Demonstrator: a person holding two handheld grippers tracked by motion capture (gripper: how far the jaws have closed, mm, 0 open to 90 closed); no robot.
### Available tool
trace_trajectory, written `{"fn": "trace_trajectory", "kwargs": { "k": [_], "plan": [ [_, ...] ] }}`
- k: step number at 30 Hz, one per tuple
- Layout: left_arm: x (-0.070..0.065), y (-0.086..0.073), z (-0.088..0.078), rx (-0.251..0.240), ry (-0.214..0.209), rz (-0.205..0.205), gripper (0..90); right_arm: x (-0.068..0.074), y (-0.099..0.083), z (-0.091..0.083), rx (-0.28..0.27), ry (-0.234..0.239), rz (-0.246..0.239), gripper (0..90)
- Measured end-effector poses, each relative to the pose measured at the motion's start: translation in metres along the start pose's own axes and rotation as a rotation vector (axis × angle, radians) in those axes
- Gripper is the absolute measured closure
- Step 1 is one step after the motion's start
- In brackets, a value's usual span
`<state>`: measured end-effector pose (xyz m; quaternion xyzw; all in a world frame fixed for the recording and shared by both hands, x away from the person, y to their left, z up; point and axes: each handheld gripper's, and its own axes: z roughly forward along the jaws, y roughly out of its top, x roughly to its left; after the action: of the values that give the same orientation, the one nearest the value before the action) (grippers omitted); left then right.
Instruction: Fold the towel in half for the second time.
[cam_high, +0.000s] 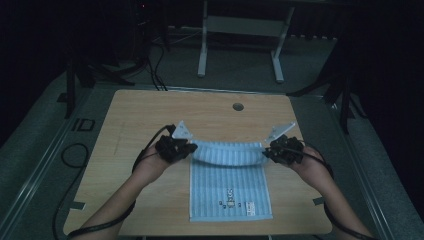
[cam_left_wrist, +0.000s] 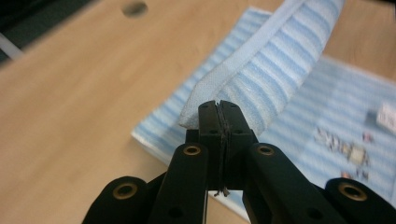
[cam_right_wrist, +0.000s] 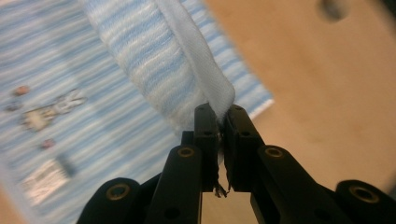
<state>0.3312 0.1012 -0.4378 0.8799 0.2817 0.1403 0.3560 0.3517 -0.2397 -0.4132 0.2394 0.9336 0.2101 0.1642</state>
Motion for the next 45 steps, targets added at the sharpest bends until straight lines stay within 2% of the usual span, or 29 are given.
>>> {"fn": "trace_trajectory", "kwargs": {
  "k": [1, 2, 3, 4, 5, 8, 9, 10, 13, 15, 17, 21, 23, 24, 25, 26, 27, 28, 29, 30, 31, 32, 34, 35, 38, 39, 43, 44, 45],
  "plan": [
    [-0.004, -0.008, 0.004, 0.001, -0.005, -0.008, 88.5, 0.004, -0.012, 0.008, 0.003, 0.022, 0.02, 84.3],
    [-0.006, -0.014, 0.007, 0.011, -0.024, -0.022, 88.5, 0.004, -0.012, 0.008, 0.003, 0.022, 0.02, 84.3],
    [-0.011, -0.026, 0.012, 0.01, -0.04, -0.042, 88.5, 0.009, -0.024, 0.018, 0.011, 0.055, 0.05, 84.3],
    [-0.011, -0.026, 0.012, 0.01, -0.04, -0.042, 88.5, 0.009, -0.024, 0.018, 0.011, 0.055, 0.05, 84.3],
    [-0.016, -0.036, 0.017, 0.025, -0.065, -0.053, 88.5, 0.013, -0.035, 0.026, 0.013, 0.077, 0.068, 84.3],
    [-0.02, -0.044, 0.024, 0.046, -0.088, -0.073, 88.5, 0.018, -0.043, 0.033, 0.013, 0.107, 0.089, 84.3],
    [-0.021, -0.05, 0.03, 0.059, -0.088, -0.094, 88.4, 0.022, -0.05, 0.04, 0.021, 0.128, 0.098, 84.3],
    [-0.021, -0.05, 0.03, 0.059, -0.088, -0.094, 88.5, 0.022, -0.05, 0.04, 0.021, 0.128, 0.098, 84.3],
    [-0.022, -0.055, 0.046, 0.114, -0.091, -0.085, 88.5, 0.026, -0.059, 0.056, 0.043, 0.155, 0.127, 84.3],
    [-0.021, -0.055, 0.047, 0.105, -0.092, -0.096, 88.5, 0.026, -0.06, 0.061, 0.053, 0.158, 0.126, 84.3],
    [-0.02, -0.054, 0.046, 0.099, -0.09, -0.101, 88.5, 0.026, -0.06, 0.061, 0.05, 0.158, 0.133, 84.3],
    [-0.024, -0.051, 0.03, 0.039, -0.1, -0.103, 88.4, 0.023, -0.059, 0.046, 0.01, 0.15, 0.139, 84.3],
    [-0.027, -0.049, 0.014, -0.009, -0.103, -0.101, 88.3, 0.027, -0.058, 0.026, -0.036, 0.12, 0.128, 84.2],
    [-0.03, -0.049, 0.006, -0.032, -0.103, -0.101, 88.3, 0.027, -0.058, 0.026, -0.036, 0.12, 0.128, 84.2],
    [-0.039, -0.05, -0.006, -0.045, -0.117, -0.078, 88.3, 0.034, -0.061, 0.011, -0.07, 0.11, 0.122, 84.2],
    [-0.039, -0.05, -0.006, -0.045, -0.117, -0.078, 88.2, 0.034, -0.061, 0.011, -0.07, 0.11, 0.122, 84.2],
    [-0.048, -0.053, -0.012, -0.053, -0.135, -0.069, 88.2, 0.04, -0.063, 0.004, -0.085, 0.104, 0.112, 84.2],
    [-0.053, -0.055, -0.015, -0.048, -0.159, -0.069, 87.9, 0.05, -0.069, -0.005, -0.1, 0.101, 0.107, 84.0],
    [-0.065, -0.064, -0.022, 0.002, -0.235, -0.066, 86.0, 0.064, -0.08, -0.015, -0.104, 0.144, 0.102, 80.7],
    [-0.065, -0.064, -0.022, 0.002, -0.235, -0.066, 80.3, 0.064, -0.08, -0.015, -0.104, 0.144, 0.102, 80.7],
    [-0.072, -0.074, -0.025, 0.049, -0.286, -0.06, 69.6, 0.078, -0.094, -0.021, -0.083, 0.174, 0.097, 68.9],
    [-0.072, -0.074, -0.025, 0.049, -0.286, -0.06, 65.2, 0.078, -0.094, -0.021, -0.083, 0.174, 0.097, 68.9],
    [-0.075, -0.081, -0.025, 0.079, -0.274, -0.028, 61.1, 0.085, -0.104, -0.021, -0.065, 0.189, 0.118, 63.6],
    [-0.072, -0.084, -0.023, 0.086, -0.299, -0.046, 55.3, 0.087, -0.108, -0.019, -0.049, 0.172, 0.128, 61.4],
    [-0.071, -0.085, -0.017, 0.097, -0.289, -0.059, 54.7, 0.084, -0.107, -0.015, -0.042, 0.179, 0.137, 61.1],
    [-0.071, -0.084, -0.011, 0.097, -0.306, -0.062, 51.2, 0.082, -0.104, -0.012, -0.043, 0.185, 0.138, 61.2],
    [-0.075, -0.082, -0.001, 0.102, -0.345, -0.074, 51.2, 0.082, -0.099, -0.006, -0.051, 0.209, 0.134, 60.5],
    [-0.077, -0.082, 0.003, 0.115, -0.355, -0.076, 51.0, 0.082, -0.099, -0.003, -0.05, 0.219, 0.129, 59.3],
    [-0.08, -0.082, 0.01, 0.138, -0.366, -0.069, 46.1, 0.08, -0.099, 0.008, -0.024, 0.234, 0.144, 58.5]
  ]
}}
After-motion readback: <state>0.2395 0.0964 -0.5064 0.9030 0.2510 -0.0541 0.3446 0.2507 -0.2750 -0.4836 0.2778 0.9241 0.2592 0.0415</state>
